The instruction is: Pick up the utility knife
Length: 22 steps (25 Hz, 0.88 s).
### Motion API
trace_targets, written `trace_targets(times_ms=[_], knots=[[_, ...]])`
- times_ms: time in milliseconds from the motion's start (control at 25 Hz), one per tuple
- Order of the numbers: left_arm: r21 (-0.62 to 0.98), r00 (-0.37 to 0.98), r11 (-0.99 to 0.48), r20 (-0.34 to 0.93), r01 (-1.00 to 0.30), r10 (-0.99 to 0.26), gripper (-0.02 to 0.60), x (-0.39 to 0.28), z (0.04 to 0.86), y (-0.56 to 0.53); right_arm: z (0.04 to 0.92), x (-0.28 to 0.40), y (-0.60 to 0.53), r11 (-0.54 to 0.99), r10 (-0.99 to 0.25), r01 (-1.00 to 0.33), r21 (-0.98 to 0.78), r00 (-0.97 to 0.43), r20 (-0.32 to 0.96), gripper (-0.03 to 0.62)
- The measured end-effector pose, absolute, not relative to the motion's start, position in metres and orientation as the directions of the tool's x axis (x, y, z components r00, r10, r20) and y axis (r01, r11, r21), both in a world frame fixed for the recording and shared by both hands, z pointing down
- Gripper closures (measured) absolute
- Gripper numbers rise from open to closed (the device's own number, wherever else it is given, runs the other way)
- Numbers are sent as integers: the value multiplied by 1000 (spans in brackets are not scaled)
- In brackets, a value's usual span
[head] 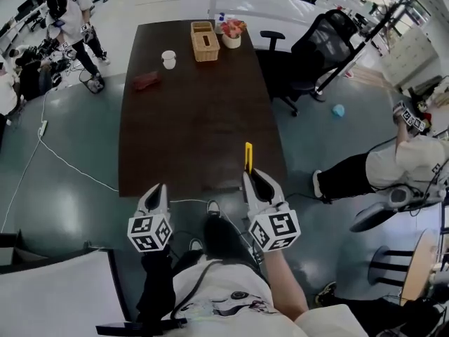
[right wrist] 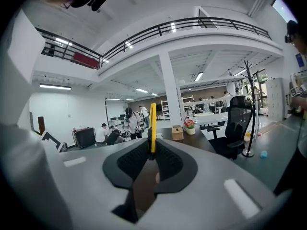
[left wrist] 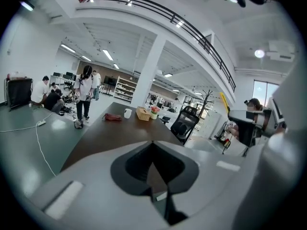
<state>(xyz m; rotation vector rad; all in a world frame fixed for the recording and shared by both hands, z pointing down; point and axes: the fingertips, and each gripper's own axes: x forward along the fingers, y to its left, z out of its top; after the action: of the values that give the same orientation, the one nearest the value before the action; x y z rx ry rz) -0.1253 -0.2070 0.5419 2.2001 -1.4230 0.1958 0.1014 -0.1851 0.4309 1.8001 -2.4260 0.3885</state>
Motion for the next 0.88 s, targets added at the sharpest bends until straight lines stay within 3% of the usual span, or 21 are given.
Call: trace_targets(times_ms=[480,880], knots=[[357,498,-375,371,-856,-784,584,-137,539,-108,421,78,-68,243,-938,-962,-126,-266,223,543],[320,502,-405,332,-857,-799,584,-93,525,-48,416,112,4,254,-945,-958,-136,-276,175,543]])
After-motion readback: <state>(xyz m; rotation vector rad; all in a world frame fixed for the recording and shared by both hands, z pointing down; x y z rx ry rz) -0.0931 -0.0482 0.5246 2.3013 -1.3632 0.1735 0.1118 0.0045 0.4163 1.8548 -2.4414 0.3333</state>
